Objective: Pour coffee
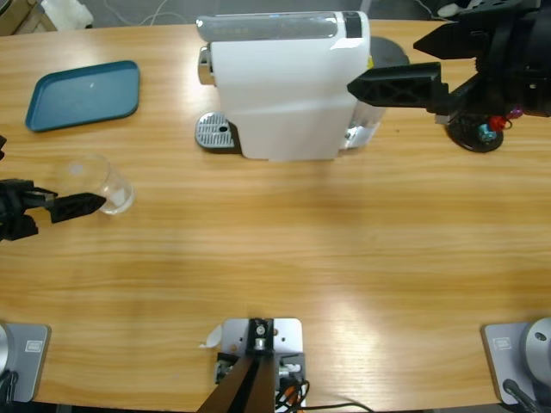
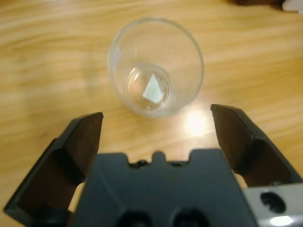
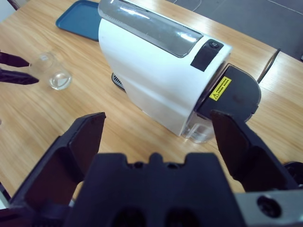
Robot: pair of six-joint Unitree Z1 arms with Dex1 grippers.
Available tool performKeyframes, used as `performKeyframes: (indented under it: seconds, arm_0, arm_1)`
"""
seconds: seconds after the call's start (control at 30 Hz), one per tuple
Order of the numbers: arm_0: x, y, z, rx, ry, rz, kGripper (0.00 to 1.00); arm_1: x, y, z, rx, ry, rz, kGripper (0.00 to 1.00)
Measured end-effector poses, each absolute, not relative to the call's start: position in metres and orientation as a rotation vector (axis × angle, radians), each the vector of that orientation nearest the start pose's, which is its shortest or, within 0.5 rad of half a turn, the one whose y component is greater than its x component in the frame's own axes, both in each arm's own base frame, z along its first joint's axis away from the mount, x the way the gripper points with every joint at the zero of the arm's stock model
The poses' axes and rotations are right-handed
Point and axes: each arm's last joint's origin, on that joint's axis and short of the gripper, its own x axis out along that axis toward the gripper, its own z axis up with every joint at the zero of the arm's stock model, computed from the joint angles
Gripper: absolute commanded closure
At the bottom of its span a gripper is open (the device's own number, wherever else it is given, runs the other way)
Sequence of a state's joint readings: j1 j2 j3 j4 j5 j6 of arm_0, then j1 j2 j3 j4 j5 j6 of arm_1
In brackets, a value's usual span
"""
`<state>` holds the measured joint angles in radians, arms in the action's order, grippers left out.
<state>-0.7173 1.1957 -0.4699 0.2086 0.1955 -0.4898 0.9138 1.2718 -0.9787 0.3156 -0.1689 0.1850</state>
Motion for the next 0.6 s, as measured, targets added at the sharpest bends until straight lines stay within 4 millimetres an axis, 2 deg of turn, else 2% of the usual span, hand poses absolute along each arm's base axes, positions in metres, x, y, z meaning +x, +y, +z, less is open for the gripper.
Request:
performKeyframes:
  seconds: [0.4,0.43,0.53,0.6]
  arm_0:
    - [0.139,-0.106,0.220,0.102,0.886,-0.301,0.012]
    - [0.140,-0.107,0.219,0.107,0.885,-0.293,0.039]
    - [0.141,-0.107,0.218,0.114,0.888,-0.283,0.251]
    - [0.141,-0.107,0.217,0.115,0.889,-0.282,0.466]
  arm_1:
    - [0.142,0.164,0.361,-0.150,0.607,0.648,0.000]
    - [0.142,0.164,0.361,-0.149,0.607,0.644,0.000]
    - [0.144,0.162,0.361,-0.146,0.609,0.634,0.000]
    - [0.144,0.161,0.360,-0.147,0.611,0.629,0.000]
